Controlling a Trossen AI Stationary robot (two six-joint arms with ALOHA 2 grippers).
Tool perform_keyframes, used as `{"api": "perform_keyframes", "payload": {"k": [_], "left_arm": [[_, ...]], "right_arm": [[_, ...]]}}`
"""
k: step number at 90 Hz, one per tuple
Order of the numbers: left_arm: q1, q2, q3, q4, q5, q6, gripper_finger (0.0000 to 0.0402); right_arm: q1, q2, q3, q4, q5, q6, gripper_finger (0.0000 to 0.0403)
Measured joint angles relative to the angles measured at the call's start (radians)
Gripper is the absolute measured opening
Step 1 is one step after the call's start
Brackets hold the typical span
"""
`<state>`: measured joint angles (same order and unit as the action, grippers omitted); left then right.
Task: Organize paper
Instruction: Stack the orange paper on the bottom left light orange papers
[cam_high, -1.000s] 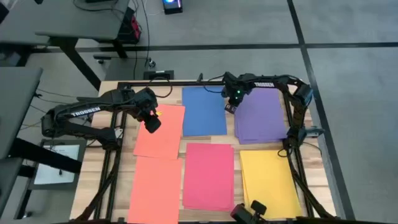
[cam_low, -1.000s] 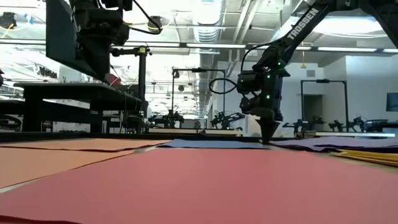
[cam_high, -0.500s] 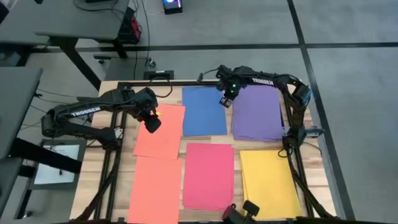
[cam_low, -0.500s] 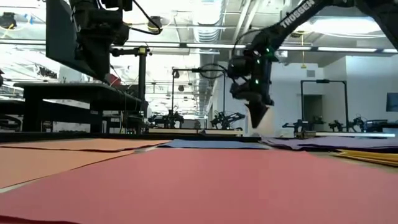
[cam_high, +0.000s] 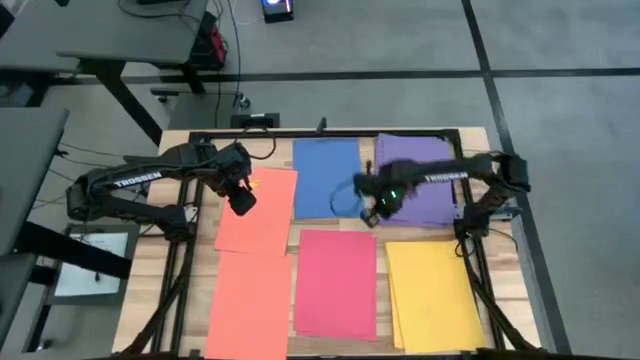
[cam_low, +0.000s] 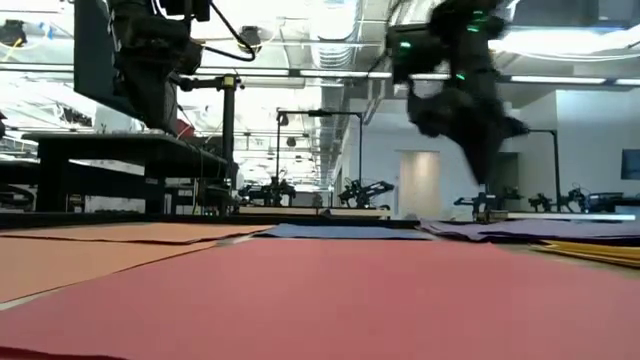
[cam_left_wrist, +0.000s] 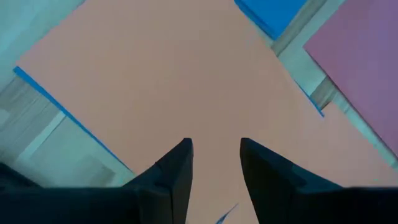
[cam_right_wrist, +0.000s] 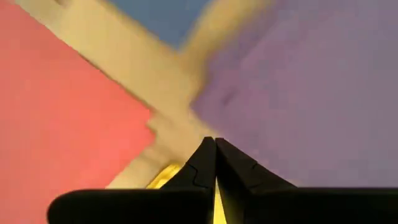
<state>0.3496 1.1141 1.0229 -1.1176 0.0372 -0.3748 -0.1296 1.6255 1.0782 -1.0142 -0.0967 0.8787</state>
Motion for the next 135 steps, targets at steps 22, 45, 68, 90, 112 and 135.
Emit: {"api": "perform_keyframes", "payload": {"k": [22,45,68,90,112,135], "left_arm": [[0.0,0.0,0.0,0.008,0.0,0.112,0.0118],[0.0,0.0,0.0,0.003,0.0,0.147,0.0118],[0.0,0.0,0.0,-0.001,0.001,0.145,0.0118],[0.0,0.0,0.0,-0.002,0.001,0.115,0.0118],[0.0,0.0,0.0,-0.001,0.0,0.102,0.0118],[0.0,0.0,0.0,-0.027,0.0,0.101,0.0118]], "right_arm": [[0.1,-0.018,-0.203,0.242,-0.031,0.281,0.0],[0.065,-0.021,-0.288,0.327,0.034,0.351,0.0],[-0.032,-0.019,-0.303,0.324,0.018,0.253,0.0],[-0.087,-0.019,-0.304,0.33,0.034,0.203,0.0],[-0.115,-0.02,-0.304,0.335,0.043,0.143,0.0],[-0.041,-0.063,-0.307,0.318,0.068,0.142,0.0]]}}
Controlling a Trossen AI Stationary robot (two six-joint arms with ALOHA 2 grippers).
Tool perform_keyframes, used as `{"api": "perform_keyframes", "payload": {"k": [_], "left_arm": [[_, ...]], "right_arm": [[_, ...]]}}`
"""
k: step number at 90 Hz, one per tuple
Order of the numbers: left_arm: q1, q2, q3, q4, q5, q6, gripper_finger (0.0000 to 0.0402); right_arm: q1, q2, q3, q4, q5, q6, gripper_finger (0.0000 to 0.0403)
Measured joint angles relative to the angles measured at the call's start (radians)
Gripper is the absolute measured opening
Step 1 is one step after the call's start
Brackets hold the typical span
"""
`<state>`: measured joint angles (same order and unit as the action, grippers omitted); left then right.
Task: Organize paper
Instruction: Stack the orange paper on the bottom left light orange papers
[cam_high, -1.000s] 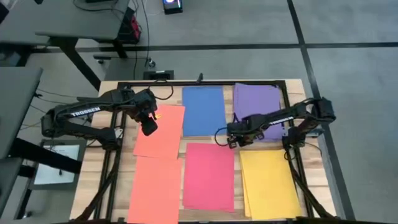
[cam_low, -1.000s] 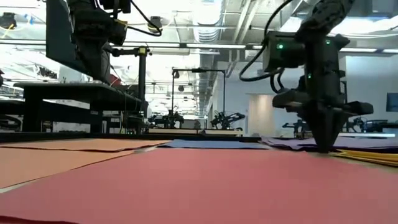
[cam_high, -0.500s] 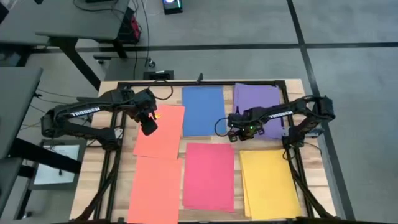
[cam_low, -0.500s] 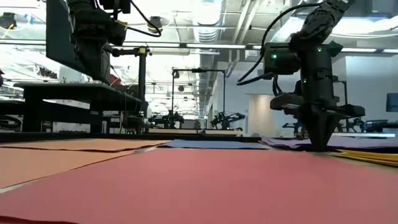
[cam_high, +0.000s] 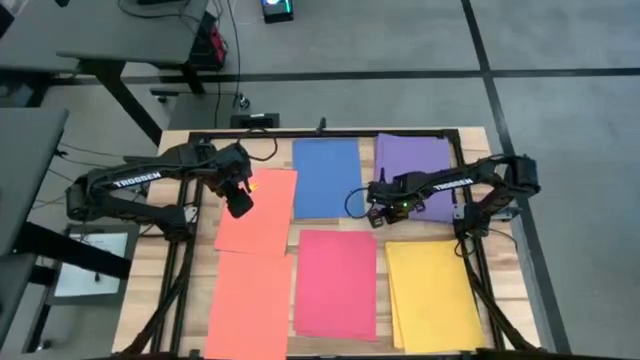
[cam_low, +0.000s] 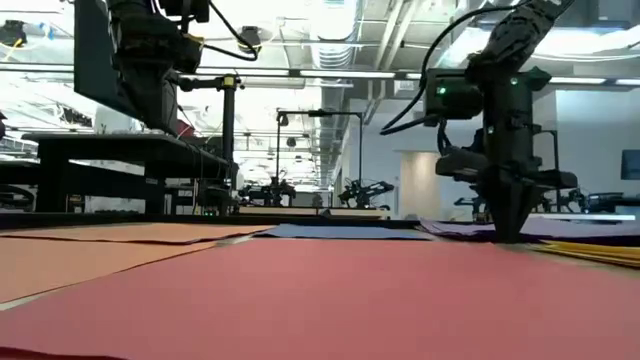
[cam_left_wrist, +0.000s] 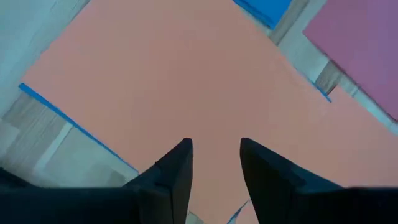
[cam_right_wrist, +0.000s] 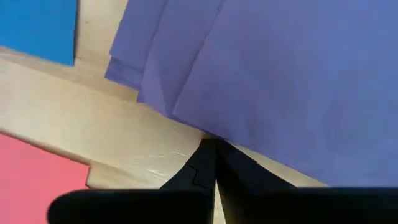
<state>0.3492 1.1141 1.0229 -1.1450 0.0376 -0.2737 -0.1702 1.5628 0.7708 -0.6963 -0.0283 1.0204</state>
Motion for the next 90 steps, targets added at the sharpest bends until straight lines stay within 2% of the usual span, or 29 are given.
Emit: {"api": "perform_keyframes", "payload": {"k": [10,26,37,47,67,90], "left_arm": [[0.0,0.0,0.0,-0.013,0.0,0.0,0.0118],[0.0,0.0,0.0,-0.015,0.0,0.01,0.0118],[0.0,0.0,0.0,-0.009,0.0,0.025,0.0118],[0.0,0.0,0.0,-0.008,0.0,0.025,0.0118],[0.0,0.0,0.0,-0.018,0.0,-0.001,0.0118],[0.0,0.0,0.0,-0.023,0.0,-0.026,0.0118]], "right_arm": [[0.069,-0.042,0.01,-0.032,-0.021,0.006,0.0],[0.116,-0.08,0.073,0.069,-0.02,-0.097,0.0],[0.06,-0.066,0.108,0.186,0.096,-0.243,0.0],[-0.038,-0.003,0.109,0.279,0.115,-0.343,0.0],[-0.182,0.138,0.108,0.299,0.095,-0.311,0.0],[-0.209,0.165,0.116,0.254,0.057,-0.313,0.0]]}}
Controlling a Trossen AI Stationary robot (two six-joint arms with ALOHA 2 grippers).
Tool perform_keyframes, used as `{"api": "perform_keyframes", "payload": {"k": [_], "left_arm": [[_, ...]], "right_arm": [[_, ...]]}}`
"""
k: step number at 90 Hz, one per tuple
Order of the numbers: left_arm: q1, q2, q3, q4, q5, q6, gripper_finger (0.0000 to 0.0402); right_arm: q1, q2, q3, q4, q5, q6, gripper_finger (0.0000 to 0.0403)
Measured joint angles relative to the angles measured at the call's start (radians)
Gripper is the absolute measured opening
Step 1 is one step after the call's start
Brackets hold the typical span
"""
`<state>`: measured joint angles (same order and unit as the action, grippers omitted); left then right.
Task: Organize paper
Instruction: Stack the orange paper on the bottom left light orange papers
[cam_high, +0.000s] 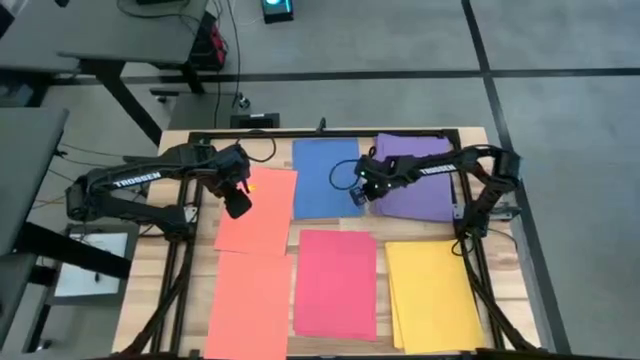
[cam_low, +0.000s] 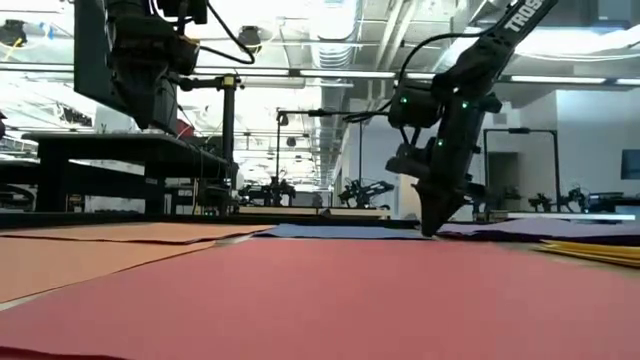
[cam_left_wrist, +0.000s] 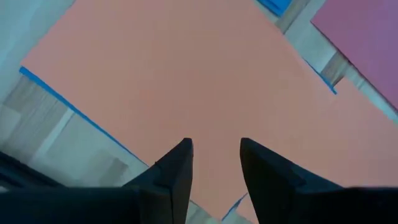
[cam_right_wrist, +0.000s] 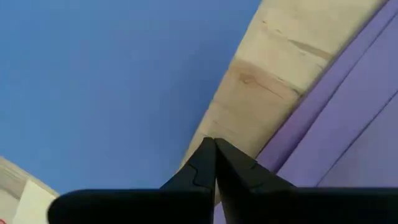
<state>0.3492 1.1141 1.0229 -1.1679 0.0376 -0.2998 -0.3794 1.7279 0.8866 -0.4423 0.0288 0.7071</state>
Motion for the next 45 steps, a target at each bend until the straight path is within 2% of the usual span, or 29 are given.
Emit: {"api": "perform_keyframes", "payload": {"k": [29,45], "left_arm": [[0.0,0.0,0.0,-0.001,0.0,-0.008,0.0118],[0.0,0.0,0.0,0.0,0.0,-0.007,0.0118]], "right_arm": [[0.011,-0.051,-0.006,-0.144,0.0,0.0,0.0],[0.021,-0.107,0.0,-0.128,-0.028,0.0,0.0]]}}
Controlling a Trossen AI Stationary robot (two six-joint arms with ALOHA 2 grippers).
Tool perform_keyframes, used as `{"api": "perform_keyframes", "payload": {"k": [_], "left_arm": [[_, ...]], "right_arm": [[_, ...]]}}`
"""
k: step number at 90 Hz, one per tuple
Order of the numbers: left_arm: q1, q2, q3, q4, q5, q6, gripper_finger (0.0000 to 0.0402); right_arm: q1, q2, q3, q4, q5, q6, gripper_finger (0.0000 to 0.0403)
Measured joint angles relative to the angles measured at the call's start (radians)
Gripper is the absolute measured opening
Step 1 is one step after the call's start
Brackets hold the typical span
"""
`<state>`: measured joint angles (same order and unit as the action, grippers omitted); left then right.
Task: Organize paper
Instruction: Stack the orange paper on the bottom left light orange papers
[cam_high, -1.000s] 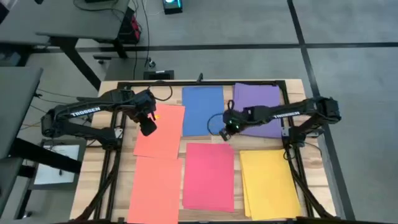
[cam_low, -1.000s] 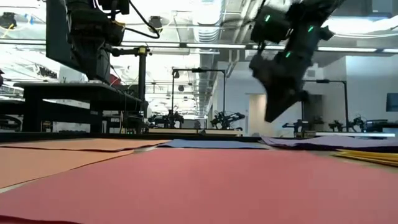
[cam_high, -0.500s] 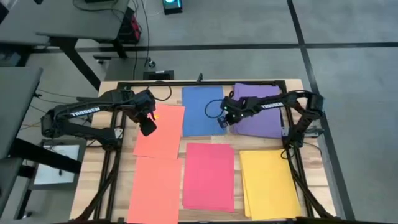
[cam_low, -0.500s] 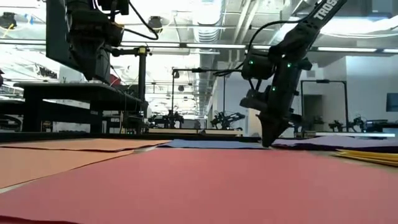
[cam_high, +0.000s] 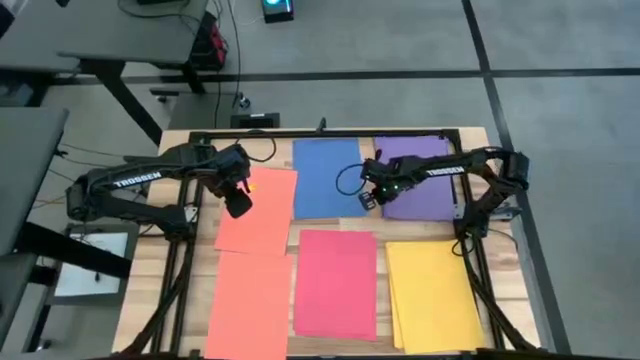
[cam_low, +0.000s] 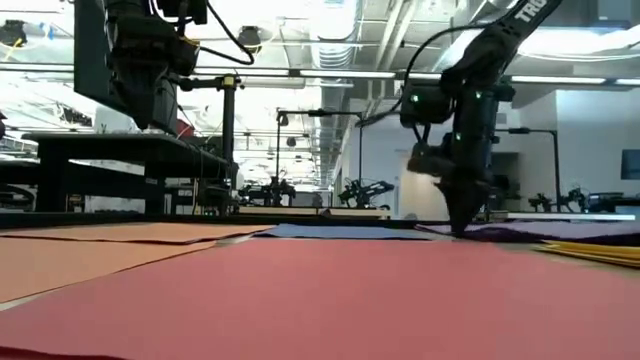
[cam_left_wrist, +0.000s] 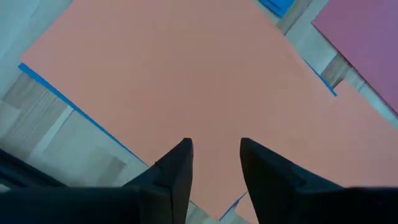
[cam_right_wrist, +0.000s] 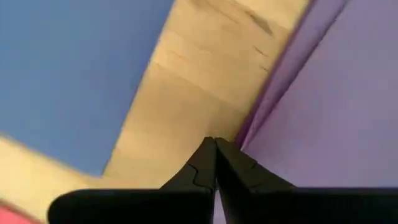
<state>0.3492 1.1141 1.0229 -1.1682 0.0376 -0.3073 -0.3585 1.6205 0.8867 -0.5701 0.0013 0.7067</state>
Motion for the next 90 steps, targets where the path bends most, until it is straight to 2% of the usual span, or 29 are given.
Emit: {"api": "perform_keyframes", "payload": {"k": [13,22,37,51,64,76,81,90], "left_arm": [[-0.001,-0.004,0.0,0.0,0.0,-0.008,0.0118],[-0.008,-0.013,0.0,0.0,0.0,-0.013,0.0118],[-0.03,-0.011,0.0,0.0,0.008,0.0,0.0118],[-0.062,-0.011,-0.044,0.063,0.117,-0.019,0.0118],[-0.089,-0.011,-0.105,0.074,0.107,-0.045,0.0118],[-0.095,-0.011,-0.194,0.184,0.103,-0.059,0.0118],[-0.095,-0.011,-0.233,0.22,0.124,-0.061,0.0118],[-0.095,-0.011,-0.309,0.295,0.158,-0.059,0.0118]], "right_arm": [[0.028,-0.064,0.066,0.027,-0.039,0.012,0.0],[0.071,-0.094,0.108,0.115,-0.065,0.117,0.0],[0.172,-0.062,0.118,0.479,-0.178,0.332,0.0007],[0.28,0.06,0.119,0.721,-0.184,0.389,0.0052],[0.334,0.203,0.164,0.753,-0.192,0.463,0.0103],[0.345,0.323,0.303,0.767,-0.214,0.46,0.0132],[0.344,0.365,0.386,0.721,-0.217,0.456,0.0137],[0.345,0.448,0.532,0.541,-0.214,0.436,0.0138]]}}
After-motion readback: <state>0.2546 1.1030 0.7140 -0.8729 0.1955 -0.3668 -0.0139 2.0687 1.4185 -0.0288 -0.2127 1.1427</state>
